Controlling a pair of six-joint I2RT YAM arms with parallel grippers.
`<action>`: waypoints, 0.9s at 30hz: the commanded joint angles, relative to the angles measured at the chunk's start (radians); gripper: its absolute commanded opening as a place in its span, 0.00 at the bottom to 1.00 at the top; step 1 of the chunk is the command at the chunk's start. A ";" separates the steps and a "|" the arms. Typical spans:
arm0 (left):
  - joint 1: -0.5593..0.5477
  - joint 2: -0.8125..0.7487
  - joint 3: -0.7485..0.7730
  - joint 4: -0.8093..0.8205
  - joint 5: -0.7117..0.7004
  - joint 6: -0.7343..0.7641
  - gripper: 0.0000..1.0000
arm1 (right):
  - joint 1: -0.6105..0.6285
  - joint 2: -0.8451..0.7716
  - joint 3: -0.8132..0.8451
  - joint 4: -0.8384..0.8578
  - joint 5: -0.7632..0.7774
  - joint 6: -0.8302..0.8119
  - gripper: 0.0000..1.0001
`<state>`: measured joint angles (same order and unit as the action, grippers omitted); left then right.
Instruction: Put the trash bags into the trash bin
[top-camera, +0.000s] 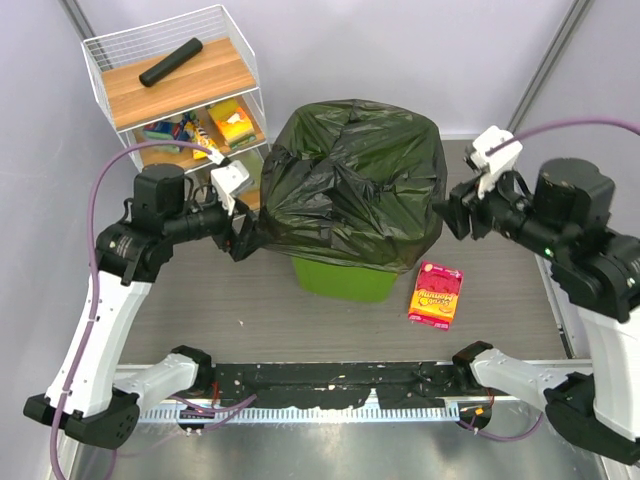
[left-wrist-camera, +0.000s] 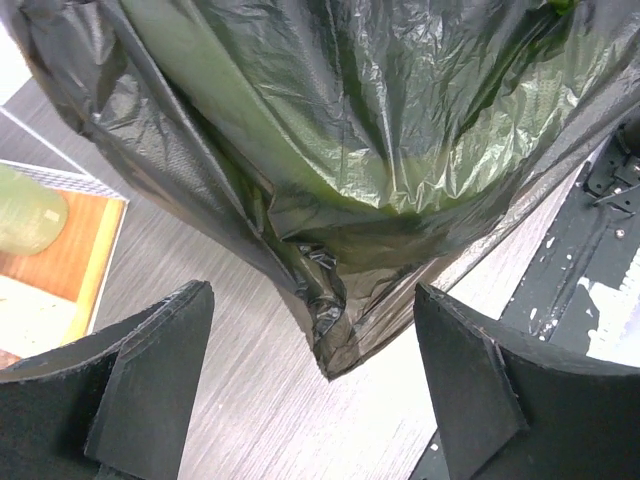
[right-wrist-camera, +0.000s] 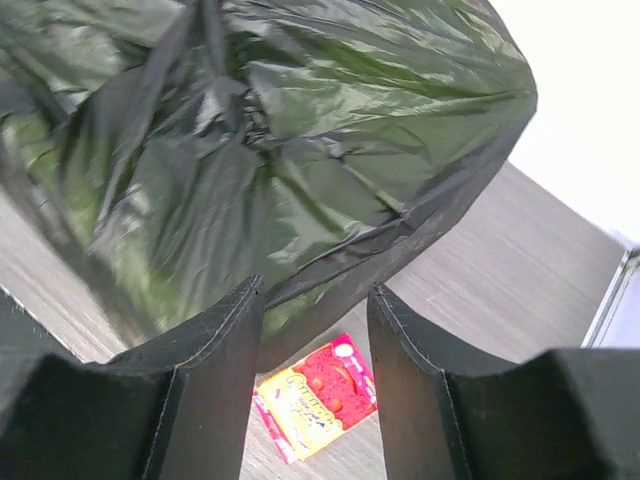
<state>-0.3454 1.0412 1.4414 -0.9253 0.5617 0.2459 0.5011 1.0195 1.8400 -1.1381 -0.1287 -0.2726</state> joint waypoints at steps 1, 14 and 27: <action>0.003 -0.026 0.059 0.048 -0.057 0.010 0.85 | -0.068 0.045 0.019 0.089 0.067 0.130 0.51; 0.126 0.077 0.191 0.146 0.046 -0.307 0.87 | -0.363 0.093 -0.031 0.167 -0.218 0.334 0.53; 0.335 0.155 0.123 0.241 0.199 -0.390 0.86 | -0.768 0.172 -0.212 0.281 -0.837 0.455 0.53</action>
<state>-0.0467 1.1839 1.5848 -0.7471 0.6514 -0.1242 -0.2012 1.1717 1.6485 -0.9459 -0.7090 0.1280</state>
